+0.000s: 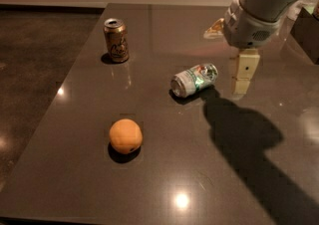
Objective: Place 7up can upright
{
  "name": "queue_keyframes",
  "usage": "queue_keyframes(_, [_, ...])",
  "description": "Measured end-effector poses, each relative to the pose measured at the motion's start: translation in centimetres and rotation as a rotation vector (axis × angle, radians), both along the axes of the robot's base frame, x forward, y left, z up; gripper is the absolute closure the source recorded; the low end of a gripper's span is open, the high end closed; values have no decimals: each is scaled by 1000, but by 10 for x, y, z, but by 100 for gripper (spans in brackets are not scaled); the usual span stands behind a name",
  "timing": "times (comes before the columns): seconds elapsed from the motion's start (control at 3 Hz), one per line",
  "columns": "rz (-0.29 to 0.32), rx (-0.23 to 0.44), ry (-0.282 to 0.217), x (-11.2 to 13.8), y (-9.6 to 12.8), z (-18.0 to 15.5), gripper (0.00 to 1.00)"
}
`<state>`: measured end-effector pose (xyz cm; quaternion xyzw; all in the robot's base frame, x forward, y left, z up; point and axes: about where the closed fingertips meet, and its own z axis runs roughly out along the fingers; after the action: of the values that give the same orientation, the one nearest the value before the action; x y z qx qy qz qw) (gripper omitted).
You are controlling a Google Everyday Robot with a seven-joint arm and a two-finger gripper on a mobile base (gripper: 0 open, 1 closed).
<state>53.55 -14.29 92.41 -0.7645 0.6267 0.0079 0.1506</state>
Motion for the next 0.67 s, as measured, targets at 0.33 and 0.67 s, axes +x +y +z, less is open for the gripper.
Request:
queue_keyframes(0.33, [118,-37,16,12,15,-22,0])
queue_keyframes(0.67, [205,-65,23,17,23,-37,0])
